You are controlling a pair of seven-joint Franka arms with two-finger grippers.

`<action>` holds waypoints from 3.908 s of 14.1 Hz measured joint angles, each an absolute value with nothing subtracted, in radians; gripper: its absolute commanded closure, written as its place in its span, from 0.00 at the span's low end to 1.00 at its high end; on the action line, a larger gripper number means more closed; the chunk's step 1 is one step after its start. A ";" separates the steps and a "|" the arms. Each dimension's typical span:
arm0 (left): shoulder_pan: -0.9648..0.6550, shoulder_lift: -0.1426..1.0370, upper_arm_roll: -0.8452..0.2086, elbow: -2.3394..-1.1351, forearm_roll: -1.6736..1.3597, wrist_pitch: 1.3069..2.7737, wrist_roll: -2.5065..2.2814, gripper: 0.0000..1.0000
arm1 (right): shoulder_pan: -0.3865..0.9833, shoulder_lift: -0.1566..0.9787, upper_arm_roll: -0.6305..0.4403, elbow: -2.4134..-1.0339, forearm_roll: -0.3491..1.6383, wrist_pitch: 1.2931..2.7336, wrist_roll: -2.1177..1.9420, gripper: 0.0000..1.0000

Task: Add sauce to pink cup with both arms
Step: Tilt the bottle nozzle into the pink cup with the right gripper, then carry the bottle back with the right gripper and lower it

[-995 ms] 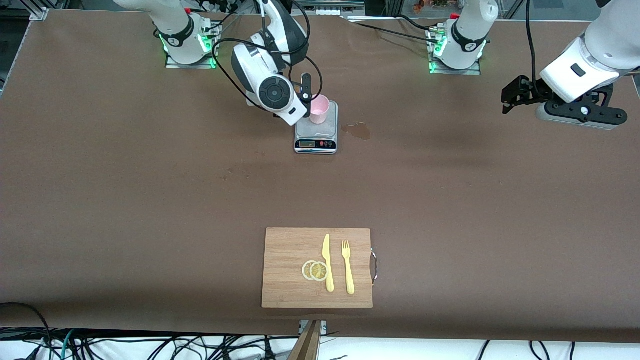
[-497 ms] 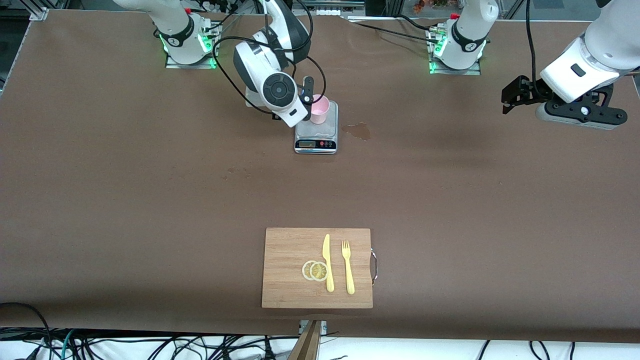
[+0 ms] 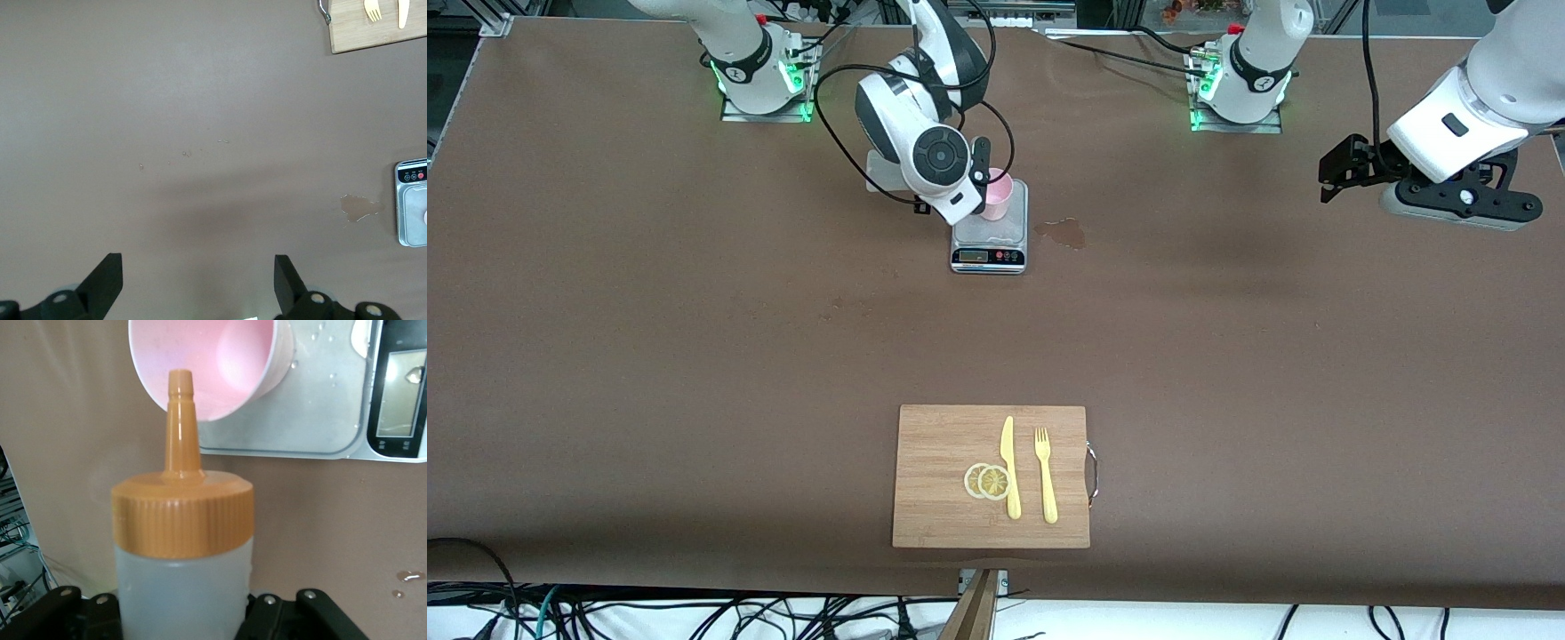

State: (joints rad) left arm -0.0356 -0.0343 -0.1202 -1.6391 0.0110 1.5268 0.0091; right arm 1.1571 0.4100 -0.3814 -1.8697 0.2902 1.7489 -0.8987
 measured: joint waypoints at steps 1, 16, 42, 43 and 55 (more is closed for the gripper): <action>-0.036 -0.034 -0.120 -1.639 0.011 1.527 0.009 0.00 | 1.157 0.411 -0.381 -1.869 0.281 1.749 -0.897 0.84; -0.038 -0.034 -0.125 -1.625 0.011 1.527 0.009 0.00 | 1.183 0.457 -0.366 -1.764 0.183 1.673 -0.824 0.84; -0.038 -0.034 -0.130 -1.622 0.011 1.527 0.009 0.00 | 0.722 0.374 -0.384 -1.787 0.625 1.589 -1.548 0.84; -0.038 -0.034 -0.130 -1.622 0.011 1.527 0.009 0.00 | 0.676 0.374 -0.389 -1.790 0.653 1.565 -1.614 0.84; -0.039 -0.034 -0.137 -1.615 0.011 1.527 0.009 0.00 | 0.166 0.672 -0.397 -1.815 0.965 1.243 -2.408 0.84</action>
